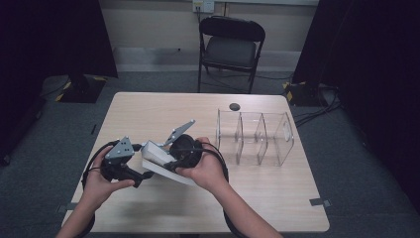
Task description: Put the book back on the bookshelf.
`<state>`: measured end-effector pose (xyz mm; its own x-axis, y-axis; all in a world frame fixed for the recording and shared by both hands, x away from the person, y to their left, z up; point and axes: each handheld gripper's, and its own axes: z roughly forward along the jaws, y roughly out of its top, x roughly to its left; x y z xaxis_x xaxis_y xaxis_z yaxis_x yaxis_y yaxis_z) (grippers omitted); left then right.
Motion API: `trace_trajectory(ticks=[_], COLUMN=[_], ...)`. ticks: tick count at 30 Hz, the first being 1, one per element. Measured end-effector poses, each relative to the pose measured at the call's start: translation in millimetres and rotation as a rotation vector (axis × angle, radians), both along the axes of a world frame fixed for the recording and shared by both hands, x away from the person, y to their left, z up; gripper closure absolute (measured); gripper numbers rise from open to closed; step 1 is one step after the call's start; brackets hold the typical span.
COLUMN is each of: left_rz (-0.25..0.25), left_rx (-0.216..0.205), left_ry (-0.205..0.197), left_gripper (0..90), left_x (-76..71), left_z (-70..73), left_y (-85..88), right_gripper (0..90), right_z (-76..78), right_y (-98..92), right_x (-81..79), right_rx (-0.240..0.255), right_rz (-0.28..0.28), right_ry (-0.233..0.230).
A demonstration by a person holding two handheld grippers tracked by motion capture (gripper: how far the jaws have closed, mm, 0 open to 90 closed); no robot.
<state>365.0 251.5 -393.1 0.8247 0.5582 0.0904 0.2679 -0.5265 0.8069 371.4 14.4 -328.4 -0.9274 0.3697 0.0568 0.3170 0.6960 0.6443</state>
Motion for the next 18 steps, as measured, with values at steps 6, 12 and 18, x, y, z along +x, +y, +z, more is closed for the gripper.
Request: trace_trajectory(ticks=[6,12,18], left_rz=[-0.026,-0.041,-0.05], left_rx=[-0.024,-0.013,-0.027], left_ry=[-0.001,-0.007,-0.011], left_gripper=[0.0,0.0,0.0], left_x=[0.0,0.7,-0.9], left_z=[-2.8,-0.9,2.0], left_y=[0.0,-4.2,-5.4], right_gripper=[76.6,76.6,76.6], right_z=[-1.2,0.1,3.3], right_y=[0.6,1.3,-1.3], right_x=[-0.3,0.8,0.4], right_rx=[0.003,-0.003,0.002], right_rz=[0.013,0.016,0.022], right_ry=[-0.006,-0.004,0.002])
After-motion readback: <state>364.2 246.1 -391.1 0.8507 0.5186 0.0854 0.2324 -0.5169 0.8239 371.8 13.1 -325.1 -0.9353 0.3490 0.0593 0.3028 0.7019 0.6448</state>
